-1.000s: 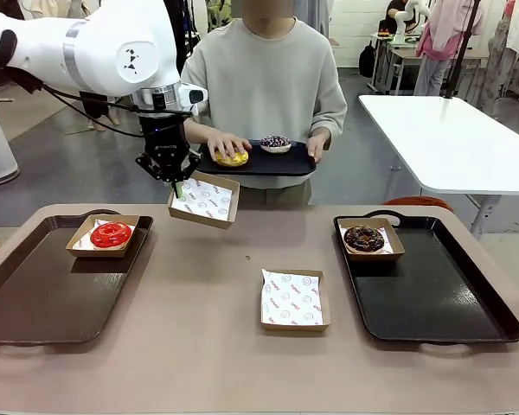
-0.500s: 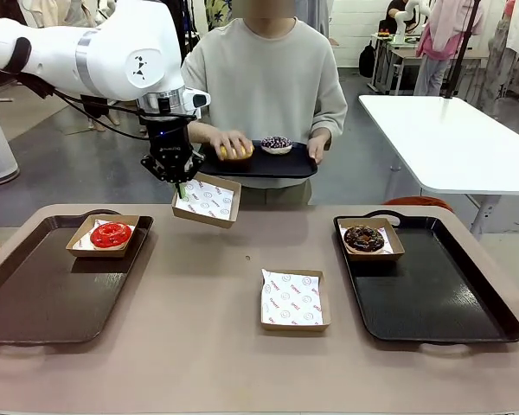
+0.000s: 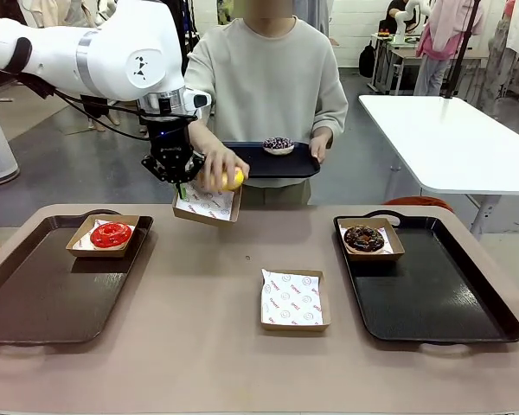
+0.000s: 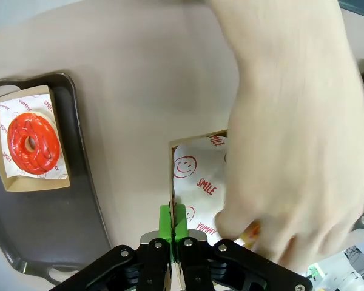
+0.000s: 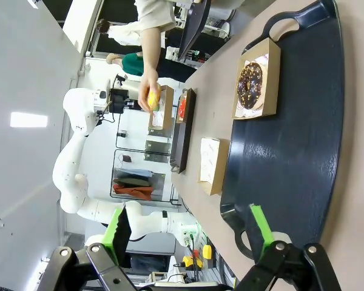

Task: Individually package the donuts and arrange them on the tray.
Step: Place the picked Paper togo box on the Handle tray while simultaneously picking up another Paper togo box from the table with the other hand.

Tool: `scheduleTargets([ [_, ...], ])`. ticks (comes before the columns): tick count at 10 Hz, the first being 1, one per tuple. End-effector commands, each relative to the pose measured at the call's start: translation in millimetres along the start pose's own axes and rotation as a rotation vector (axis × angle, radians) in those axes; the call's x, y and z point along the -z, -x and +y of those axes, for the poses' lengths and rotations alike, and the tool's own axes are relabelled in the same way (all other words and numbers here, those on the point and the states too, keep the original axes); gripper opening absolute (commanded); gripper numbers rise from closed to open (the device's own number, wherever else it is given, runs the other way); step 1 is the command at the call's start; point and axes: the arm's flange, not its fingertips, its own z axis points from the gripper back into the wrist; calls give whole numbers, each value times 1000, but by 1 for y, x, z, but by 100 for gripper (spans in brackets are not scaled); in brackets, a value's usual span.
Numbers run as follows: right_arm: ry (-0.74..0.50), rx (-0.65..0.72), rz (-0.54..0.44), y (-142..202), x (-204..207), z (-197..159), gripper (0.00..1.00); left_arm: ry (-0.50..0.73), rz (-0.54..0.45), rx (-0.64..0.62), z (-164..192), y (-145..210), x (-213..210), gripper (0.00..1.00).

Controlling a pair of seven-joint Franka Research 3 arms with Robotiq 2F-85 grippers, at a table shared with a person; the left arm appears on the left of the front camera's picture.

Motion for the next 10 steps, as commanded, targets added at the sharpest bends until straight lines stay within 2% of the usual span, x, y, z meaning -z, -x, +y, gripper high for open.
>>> scheduleTargets([
  [1, -2, 1, -1, 1, 1, 0, 100, -1, -1, -3, 1, 0, -1, 0],
  [10, -2, 1, -1, 1, 1, 0, 100, -1, -1, -3, 1, 0, -1, 0],
])
